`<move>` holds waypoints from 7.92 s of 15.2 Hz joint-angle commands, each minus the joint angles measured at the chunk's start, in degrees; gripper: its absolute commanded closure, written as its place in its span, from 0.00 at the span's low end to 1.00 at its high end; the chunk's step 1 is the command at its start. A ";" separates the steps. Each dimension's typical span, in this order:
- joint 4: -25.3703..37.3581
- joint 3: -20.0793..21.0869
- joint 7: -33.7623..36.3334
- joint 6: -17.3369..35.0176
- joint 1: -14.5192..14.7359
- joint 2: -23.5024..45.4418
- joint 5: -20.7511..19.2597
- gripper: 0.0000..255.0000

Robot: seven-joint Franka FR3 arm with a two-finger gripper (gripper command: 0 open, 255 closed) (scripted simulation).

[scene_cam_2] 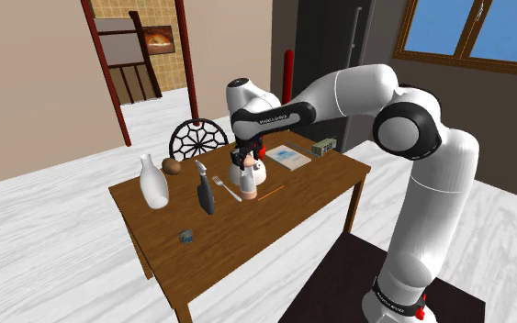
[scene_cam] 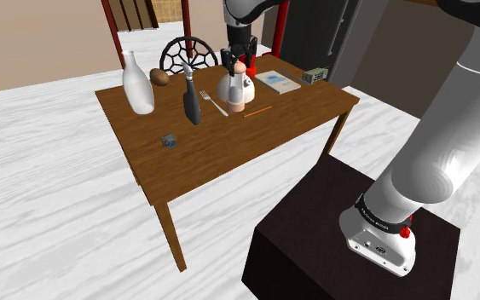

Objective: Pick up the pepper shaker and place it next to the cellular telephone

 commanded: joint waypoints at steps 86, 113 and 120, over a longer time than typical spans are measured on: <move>47.47 -21.41 -64.48 -8.83 -41.12 31.08 19.95 1.00; 32.54 -21.15 -64.67 5.81 -39.68 30.94 20.16 0.00; 33.28 -21.42 -64.44 3.23 -39.36 29.07 19.72 0.00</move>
